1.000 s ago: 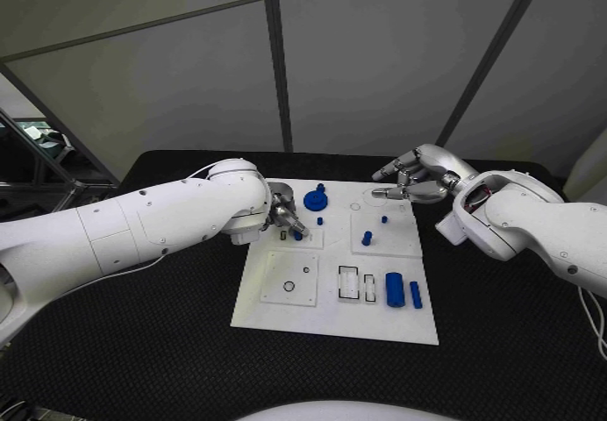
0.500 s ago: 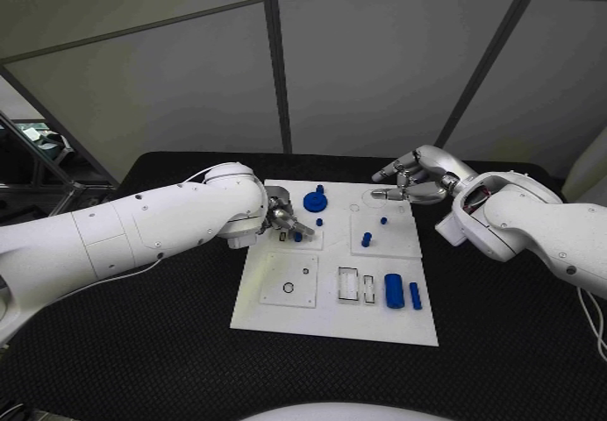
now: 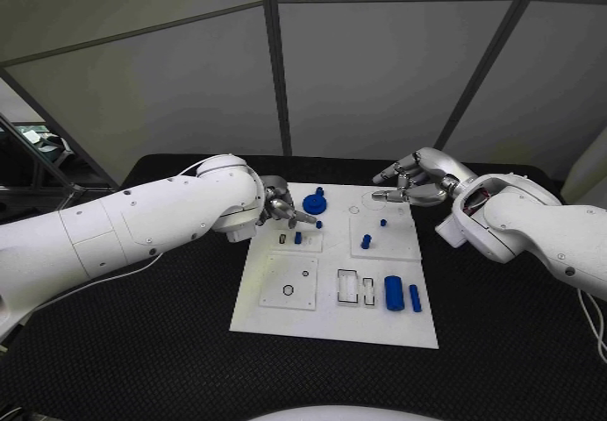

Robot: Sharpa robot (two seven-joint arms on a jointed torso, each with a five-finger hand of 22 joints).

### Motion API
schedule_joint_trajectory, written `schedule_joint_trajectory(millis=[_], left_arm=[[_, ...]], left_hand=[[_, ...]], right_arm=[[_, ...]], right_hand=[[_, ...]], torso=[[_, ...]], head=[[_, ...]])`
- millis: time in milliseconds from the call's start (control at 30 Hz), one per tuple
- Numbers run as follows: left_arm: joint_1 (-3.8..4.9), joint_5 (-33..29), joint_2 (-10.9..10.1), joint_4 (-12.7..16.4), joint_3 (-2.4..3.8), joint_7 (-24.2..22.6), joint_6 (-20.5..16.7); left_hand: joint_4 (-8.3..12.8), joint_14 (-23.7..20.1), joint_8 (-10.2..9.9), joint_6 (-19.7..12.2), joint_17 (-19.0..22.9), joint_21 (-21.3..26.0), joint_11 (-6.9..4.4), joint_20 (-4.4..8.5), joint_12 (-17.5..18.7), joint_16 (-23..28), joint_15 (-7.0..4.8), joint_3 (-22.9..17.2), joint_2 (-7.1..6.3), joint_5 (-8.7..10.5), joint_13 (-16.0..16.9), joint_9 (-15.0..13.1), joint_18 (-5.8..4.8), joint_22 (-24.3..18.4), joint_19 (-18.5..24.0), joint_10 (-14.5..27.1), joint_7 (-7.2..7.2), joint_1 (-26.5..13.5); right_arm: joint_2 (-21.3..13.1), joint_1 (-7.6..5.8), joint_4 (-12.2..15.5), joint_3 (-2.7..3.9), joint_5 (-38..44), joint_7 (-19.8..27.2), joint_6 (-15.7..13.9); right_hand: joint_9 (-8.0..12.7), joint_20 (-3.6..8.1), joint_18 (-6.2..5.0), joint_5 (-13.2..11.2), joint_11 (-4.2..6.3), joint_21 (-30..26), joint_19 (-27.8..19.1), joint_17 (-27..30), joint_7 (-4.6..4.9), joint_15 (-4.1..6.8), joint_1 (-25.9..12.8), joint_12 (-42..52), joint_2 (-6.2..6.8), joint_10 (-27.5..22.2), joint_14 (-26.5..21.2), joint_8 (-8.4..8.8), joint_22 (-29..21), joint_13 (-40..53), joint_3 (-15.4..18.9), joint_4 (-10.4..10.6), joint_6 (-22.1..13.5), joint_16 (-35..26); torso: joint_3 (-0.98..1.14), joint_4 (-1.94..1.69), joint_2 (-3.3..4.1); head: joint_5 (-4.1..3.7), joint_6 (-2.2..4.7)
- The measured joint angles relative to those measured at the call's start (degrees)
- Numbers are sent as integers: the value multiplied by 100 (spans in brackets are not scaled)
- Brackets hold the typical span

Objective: Assemble the parts on the task board

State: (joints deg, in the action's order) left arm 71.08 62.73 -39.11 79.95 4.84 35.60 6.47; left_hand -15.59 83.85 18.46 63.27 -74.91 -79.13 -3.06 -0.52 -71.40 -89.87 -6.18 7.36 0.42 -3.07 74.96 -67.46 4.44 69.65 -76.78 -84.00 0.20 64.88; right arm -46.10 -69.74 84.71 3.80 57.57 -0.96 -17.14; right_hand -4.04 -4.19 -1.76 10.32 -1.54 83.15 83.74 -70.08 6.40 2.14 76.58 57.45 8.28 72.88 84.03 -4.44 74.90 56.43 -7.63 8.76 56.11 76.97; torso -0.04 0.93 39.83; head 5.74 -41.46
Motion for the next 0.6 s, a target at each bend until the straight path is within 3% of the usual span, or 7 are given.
schedule_joint_trajectory(millis=[33, 133, 233, 333, 433, 467, 600], left_arm=[[7, 0, -19, 12, 53, 0, 10], [71, -1, -61, -7, 140, 16, 82], [179, -4, -63, -137, 182, 37, 186], [336, -4, -7, -417, 221, 51, 309], [426, -4, 101, -722, 228, 51, 406], [452, -3, 160, -863, 214, 49, 450], [495, -3, 325, -1239, 117, 30, 596]], left_hand=[[0, 0, -50, -19, 0, 42, 0, 4, 85, 8, 0, 0, -38, 0, 1, 0, -1, -61, 40, 0, 19, 42], [45, 12, -359, -182, 0, 179, 26, -35, 419, 100, 41, -45, 27, -53, 47, 165, 0, -246, 183, -7, 99, 352], [73, 18, -743, -291, 0, 301, 107, -105, 856, 155, 105, -73, 125, -203, -13, 521, 0, -403, 292, 46, 208, 603], [79, 3, -1011, -362, 0, 378, 184, -165, 1016, 201, 151, -68, 186, -206, -24, 816, 2, -498, 352, 80, 279, 708], [82, 23, -1181, -340, 0, 421, 210, -206, 1108, 234, 185, -17, 179, -206, -2, 1056, 41, -571, 393, 107, 298, 746], [82, 11, -1205, -329, 0, 445, 219, -205, 1111, 234, 198, -17, 178, -206, -1, 1101, 278, -586, 393, 116, 309, 746], [89, 11, -1237, -329, 0, 465, 219, -205, 1156, 234, 198, 8, 178, -205, -1, 1186, 266, -616, 433, 116, 309, 745]], right_arm=[[0, 0, -3, 0, 0, 0, 0], [0, 0, -13, 0, 1, 0, 0], [2, 0, -21, 0, 1, 0, 0], [10, 0, -31, 0, 1, 0, 0], [19, 0, -36, 0, 1, 0, 0], [24, 0, -41, -1, 1, 0, 0], [38, 0, -48, -1, 1, 0, 0]], right_hand=[[0, 0, 0, 0, 0, 0, 0, 0, 0, 0, 0, 0, 0, 0, 0, 0, 0, 0, 0, 0, 0, 0], [0, 0, -1, 0, 0, 0, 0, 0, 0, 0, 0, 0, 0, 0, 0, 0, 0, 0, 0, 0, 0, 1], [0, 0, 0, 0, 0, 0, 0, 0, 0, 0, 0, 0, 0, 0, 0, 0, 0, 0, 0, 0, 0, 1], [-1, 0, 0, 0, 0, 0, 0, 0, 0, 0, 0, 0, 0, 0, 0, 0, 0, 1, 0, 0, 0, 1], [-1, 0, 0, 0, 0, 0, 0, -1, 0, 0, 0, 0, 0, 0, 0, 0, 0, 1, 0, 0, 0, 2], [-1, 0, 0, 0, 0, 0, 0, -1, 0, 0, 0, 0, 0, 0, 0, 0, 0, 0, 0, 0, 0, 2], [-1, 0, 0, 0, 0, 0, 0, 0, 0, 0, 0, 0, 0, 0, 0, 0, 0, 1, 0, 0, 0, 2]], torso=[[1, 0, 0], [2, 0, 0], [3, 0, -1], [6, 0, -1], [7, 1, -1], [7, 2, -1], [7, 7, 4]], head=[[-3, 1], [-4, 2], [-5, -3], [-2, 1], [8, 12], [14, 17], [27, 26]])
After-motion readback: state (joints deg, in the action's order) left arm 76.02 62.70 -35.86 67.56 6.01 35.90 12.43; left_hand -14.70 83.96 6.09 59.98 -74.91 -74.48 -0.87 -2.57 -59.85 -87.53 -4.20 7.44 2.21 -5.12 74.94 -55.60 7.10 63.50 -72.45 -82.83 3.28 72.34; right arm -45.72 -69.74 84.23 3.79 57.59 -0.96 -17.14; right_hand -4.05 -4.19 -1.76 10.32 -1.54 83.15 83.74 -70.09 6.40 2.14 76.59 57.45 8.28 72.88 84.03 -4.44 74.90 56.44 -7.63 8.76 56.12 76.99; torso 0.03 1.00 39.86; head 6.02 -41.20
